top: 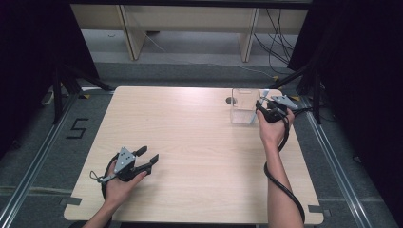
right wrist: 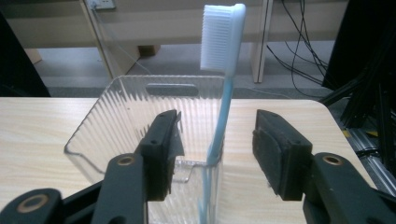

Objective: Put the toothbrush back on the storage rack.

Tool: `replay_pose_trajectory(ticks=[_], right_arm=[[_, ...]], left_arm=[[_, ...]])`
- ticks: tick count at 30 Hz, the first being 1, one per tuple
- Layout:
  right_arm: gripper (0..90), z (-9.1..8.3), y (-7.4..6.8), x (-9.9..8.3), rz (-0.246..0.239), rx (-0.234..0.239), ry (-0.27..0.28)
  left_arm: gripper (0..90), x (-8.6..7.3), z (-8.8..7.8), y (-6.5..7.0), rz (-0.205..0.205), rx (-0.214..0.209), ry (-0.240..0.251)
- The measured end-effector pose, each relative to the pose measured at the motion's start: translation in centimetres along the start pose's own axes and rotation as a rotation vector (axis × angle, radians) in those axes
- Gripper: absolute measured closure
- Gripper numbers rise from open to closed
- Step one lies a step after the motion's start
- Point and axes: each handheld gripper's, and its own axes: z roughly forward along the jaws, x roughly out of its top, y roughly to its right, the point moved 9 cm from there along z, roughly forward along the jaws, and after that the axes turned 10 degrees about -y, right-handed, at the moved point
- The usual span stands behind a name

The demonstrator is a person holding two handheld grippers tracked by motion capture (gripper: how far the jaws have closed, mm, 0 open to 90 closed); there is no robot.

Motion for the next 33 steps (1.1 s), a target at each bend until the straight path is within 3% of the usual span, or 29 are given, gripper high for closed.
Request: replay_pose_trajectory(ticks=[1,2,4,5,6,7,8,9,12,14,16,17,19,21,25,27,33], right_arm=[[49.1,-0.1,0.2,0.0,-0.037,-0.002,0.001],[48.6,-0.3,0.0,-0.2,-0.012,-0.003,-0.005],[47.6,-0.6,0.1,-0.3,-0.038,-0.008,-0.006],[47.2,-0.9,-0.2,-0.6,-0.02,0.011,-0.024],[46.9,-1.1,-0.2,-0.7,-0.048,0.01,-0.02],[46.5,-1.4,-0.4,-1.0,-0.03,0.014,-0.031],[46.3,-1.4,-0.3,-1.1,-0.065,0.02,-0.028],[45.7,-1.7,-0.7,-1.4,-0.038,0.019,-0.038],[45.5,-2.4,-0.9,-2.2,-0.046,0.032,-0.051],[46.3,-2.8,-0.8,-2.6,-0.089,0.034,-0.047],[46.7,-3.3,-1.5,-3.3,-0.056,0.051,-0.069],[46.7,-3.5,-1.3,-3.4,-0.1,0.044,-0.069],[46.8,-3.9,-1.8,-3.9,-0.083,0.06,-0.072],[46.7,-4.2,-1.8,-4.2,-0.119,0.066,-0.067],[46.4,-5.0,-2.2,-5.2,-0.1,0.069,-0.085],[46.3,-5.4,-2.1,-5.6,-0.121,0.065,-0.094],[47.5,-6.8,-2.8,-7.5,-0.099,0.1,-0.131]], left_arm=[[39.2,0.0,0.0,0.0,0.0,0.0,0.0],[39.3,0.0,0.0,0.0,-0.001,0.0,0.0],[39.3,0.0,0.0,0.0,-0.001,0.0,0.0],[39.2,0.0,0.0,0.0,-0.001,-0.001,0.0],[39.2,0.0,0.0,0.0,-0.003,0.0,0.0],[39.2,0.0,0.0,0.0,-0.004,0.0,0.001],[39.2,0.0,0.0,0.0,-0.005,0.0,0.001],[39.2,0.0,0.0,0.0,-0.004,0.001,0.0],[39.3,0.0,0.0,0.0,-0.001,0.001,-0.001],[39.3,0.0,0.0,0.0,-0.001,0.001,-0.001],[39.3,0.0,0.0,0.0,-0.002,0.001,0.0],[39.2,0.0,0.0,0.0,-0.003,0.001,0.0],[39.2,0.0,0.0,0.0,-0.001,0.001,0.0],[39.3,0.0,0.0,0.0,-0.001,0.002,0.001],[39.3,0.0,0.0,0.0,-0.003,0.001,-0.001],[39.3,0.0,0.0,-0.1,-0.005,0.001,0.0],[39.3,0.0,0.0,0.0,-0.001,0.003,0.0]])
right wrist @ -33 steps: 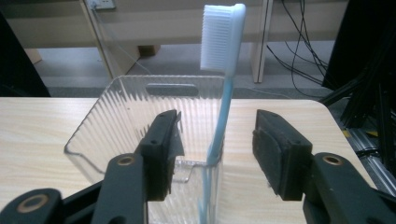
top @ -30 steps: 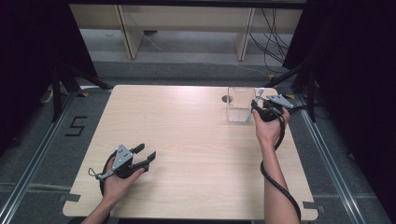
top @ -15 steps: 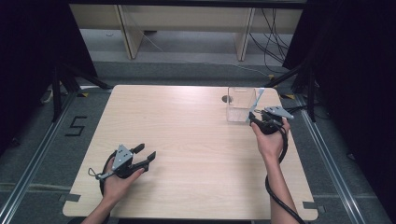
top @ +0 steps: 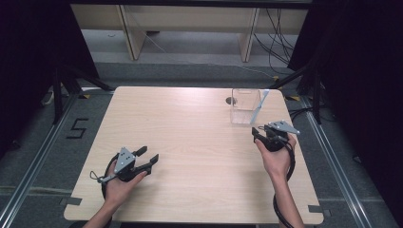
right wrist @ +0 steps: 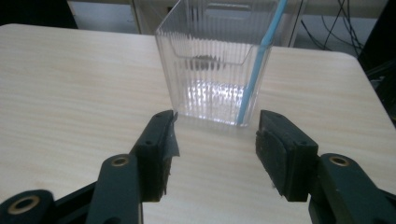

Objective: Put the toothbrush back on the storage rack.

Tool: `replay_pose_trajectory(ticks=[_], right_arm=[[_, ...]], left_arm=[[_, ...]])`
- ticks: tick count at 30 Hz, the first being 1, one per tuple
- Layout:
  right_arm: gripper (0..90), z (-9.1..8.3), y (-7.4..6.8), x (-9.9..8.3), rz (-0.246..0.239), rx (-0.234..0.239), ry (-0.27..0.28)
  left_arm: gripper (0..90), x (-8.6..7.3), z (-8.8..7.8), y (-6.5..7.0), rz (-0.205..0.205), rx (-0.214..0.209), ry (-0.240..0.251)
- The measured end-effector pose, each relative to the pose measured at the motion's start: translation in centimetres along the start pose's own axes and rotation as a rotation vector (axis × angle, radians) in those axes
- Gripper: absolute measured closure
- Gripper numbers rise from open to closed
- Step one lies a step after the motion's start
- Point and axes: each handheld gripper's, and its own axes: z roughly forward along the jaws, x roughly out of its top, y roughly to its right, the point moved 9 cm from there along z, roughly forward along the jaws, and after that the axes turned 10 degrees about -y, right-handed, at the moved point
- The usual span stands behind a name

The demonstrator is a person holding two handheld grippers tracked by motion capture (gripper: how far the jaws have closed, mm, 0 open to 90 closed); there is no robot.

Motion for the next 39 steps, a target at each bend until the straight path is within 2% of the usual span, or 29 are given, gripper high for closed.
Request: replay_pose_trajectory(ticks=[2,3,5,6,7,8,9,10,11,12,13,15,18,20,21,22,24,25,26,29,30,31,33,34,35,36,37,38,39], right_arm=[[47.5,-0.3,-0.1,-0.6,-0.019,-0.003,-0.014],[47.4,-0.4,-0.2,-0.8,-0.034,0.014,-0.008],[47.2,-0.8,-0.6,-1.4,-0.025,0.012,-0.012],[47.0,-0.9,-0.5,-1.6,-0.044,0.015,-0.003],[46.8,-1.1,-0.6,-1.9,-0.044,0.014,-0.01],[46.7,-1.3,-0.9,-2.3,-0.017,0.016,-0.013],[46.6,-1.5,-0.9,-2.6,-0.044,0.03,-0.01],[46.3,-1.6,-1.0,-2.9,-0.043,0.034,-0.007],[46.1,-1.8,-1.4,-3.5,-0.009,0.031,-0.021],[45.9,-1.9,-1.3,-3.8,-0.043,0.04,-0.014],[45.8,-2.0,-1.5,-4.2,-0.013,0.033,-0.02],[45.6,-2.4,-1.4,-4.7,-0.06,0.027,-0.015],[45.3,-2.7,-2.0,-5.6,-0.051,0.049,-0.02],[45.2,-3.0,-2.1,-6.0,-0.07,0.041,-0.014],[45.2,-3.4,-2.3,-6.5,-0.058,0.047,-0.028],[45.2,-3.4,-2.4,-6.5,-0.053,0.049,-0.005],[45.2,-3.7,-2.8,-7.2,-0.047,0.061,0.004],[45.2,-3.9,-3.2,-7.6,-0.022,0.064,-0.005],[45.2,-4.0,-3.2,-8.0,-0.049,0.057,-0.009],[45.1,-4.2,-4.0,-8.9,-0.045,0.069,-0.003],[45.0,-4.2,-3.9,-9.1,-0.066,0.069,0.002],[45.1,-4.3,-4.2,-9.3,-0.034,0.063,-0.003],[45.1,-4.4,-4.2,-9.4,-0.057,0.072,0.006],[45.0,-4.5,-4.0,-9.5,-0.077,0.057,0.007],[45.0,-4.6,-4.4,-9.8,-0.036,0.069,-0.01],[45.0,-4.6,-4.1,-9.7,-0.081,0.058,0.004],[45.0,-4.5,-4.4,-9.8,-0.052,0.08,0.001],[44.9,-4.4,-4.2,-9.8,-0.081,0.066,0.017],[44.9,-4.5,-4.5,-10.0,-0.04,0.072,0.006]], left_arm=[[39.3,0.0,0.0,0.0,0.0,0.0,0.0],[39.3,0.0,0.0,0.0,0.0,0.0,-0.001],[39.3,0.0,0.0,0.0,0.0,0.001,-0.001],[39.3,0.0,0.0,0.0,-0.001,0.001,0.0],[39.3,0.0,0.0,0.0,0.0,0.001,0.0],[39.3,0.0,0.0,0.0,0.0,0.001,0.002],[39.4,0.0,0.0,0.0,-0.001,0.001,0.002],[39.4,0.0,0.0,0.0,-0.001,0.0,0.002],[39.4,0.0,0.0,0.0,-0.001,0.001,0.0],[39.4,0.0,0.0,0.0,-0.001,0.001,-0.001],[39.4,0.0,0.0,0.0,-0.001,0.0,-0.001],[39.4,0.0,0.0,0.0,-0.002,0.0,0.0],[39.4,0.0,0.0,0.0,-0.001,0.0,0.001],[39.4,0.0,0.0,0.0,-0.001,0.0,0.002],[39.4,0.0,0.0,0.0,-0.001,0.0,0.001],[39.4,0.0,0.0,0.0,-0.001,0.0,0.002],[39.4,0.0,0.0,0.0,-0.001,0.001,0.002],[39.4,0.0,0.0,0.0,0.0,0.001,0.002],[39.4,0.0,0.0,0.0,-0.001,0.001,0.002],[39.4,0.0,0.0,0.0,-0.002,0.003,0.003],[39.4,0.0,-0.1,0.0,-0.002,0.003,0.003],[39.4,0.0,-0.1,0.0,-0.003,0.002,0.004],[39.4,0.0,-0.1,0.0,-0.002,0.004,0.003],[39.4,0.0,-0.1,0.0,-0.002,0.004,0.003],[39.4,0.0,-0.1,0.0,-0.001,0.005,0.003],[39.4,0.0,-0.1,0.0,-0.001,0.005,0.004],[39.4,0.0,-0.1,0.0,-0.001,0.005,0.004],[39.5,0.0,-0.1,0.0,-0.003,0.005,0.005],[39.4,0.0,-0.1,0.0,-0.002,0.005,0.005]])
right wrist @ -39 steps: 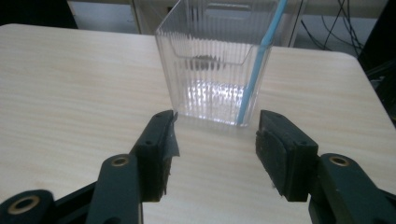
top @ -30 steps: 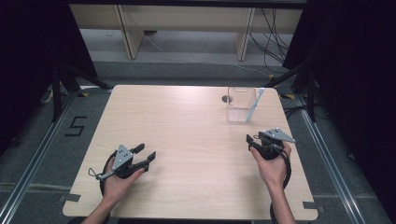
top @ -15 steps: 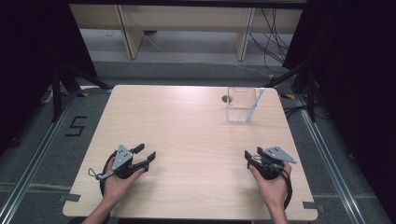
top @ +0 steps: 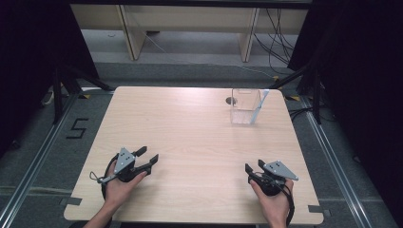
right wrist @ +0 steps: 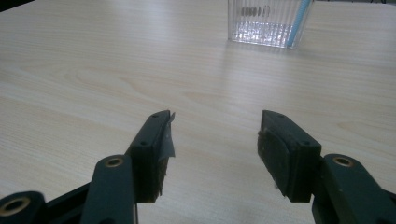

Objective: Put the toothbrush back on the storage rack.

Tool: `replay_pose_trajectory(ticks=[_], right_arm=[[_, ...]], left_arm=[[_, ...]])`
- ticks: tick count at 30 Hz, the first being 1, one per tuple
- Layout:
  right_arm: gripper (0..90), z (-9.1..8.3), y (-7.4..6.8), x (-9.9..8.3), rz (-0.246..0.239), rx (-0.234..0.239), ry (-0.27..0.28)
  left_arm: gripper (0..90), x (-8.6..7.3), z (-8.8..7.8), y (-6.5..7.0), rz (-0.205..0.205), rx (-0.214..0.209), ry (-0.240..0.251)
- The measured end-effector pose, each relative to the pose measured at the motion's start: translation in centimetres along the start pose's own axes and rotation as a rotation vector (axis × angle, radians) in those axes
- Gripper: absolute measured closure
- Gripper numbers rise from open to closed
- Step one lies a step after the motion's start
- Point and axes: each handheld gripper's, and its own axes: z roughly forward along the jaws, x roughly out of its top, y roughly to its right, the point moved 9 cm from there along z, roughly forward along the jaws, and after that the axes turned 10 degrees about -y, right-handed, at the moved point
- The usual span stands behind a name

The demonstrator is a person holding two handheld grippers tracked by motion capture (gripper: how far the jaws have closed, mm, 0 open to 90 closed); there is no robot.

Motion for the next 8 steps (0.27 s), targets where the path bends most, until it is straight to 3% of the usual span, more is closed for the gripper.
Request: replay_pose_trajectory(ticks=[1,3,4,6,8], right_arm=[[44.9,-0.08,0.23,-0.03,-0.031,-0.007,0.0],[44.7,-0.05,-0.04,-0.24,-0.001,0.001,-0.002],[44.7,-0.09,0.16,-0.23,-0.029,-0.003,-0.001],[44.6,-0.18,-0.15,-0.57,0.017,0.006,-0.026],[44.6,0.05,-0.07,-0.26,-0.005,0.024,-0.002]], left_arm=[[39.5,0.0,0.0,0.01,0.001,0.0,0.0],[39.5,-0.01,0.01,0.03,0.004,0.0,-0.002],[39.5,-0.01,0.03,0.03,0.003,0.0,-0.002],[39.5,-0.01,0.04,0.01,0.0,0.0,-0.002],[39.5,-0.01,0.04,0.0,-0.002,-0.003,-0.004]])
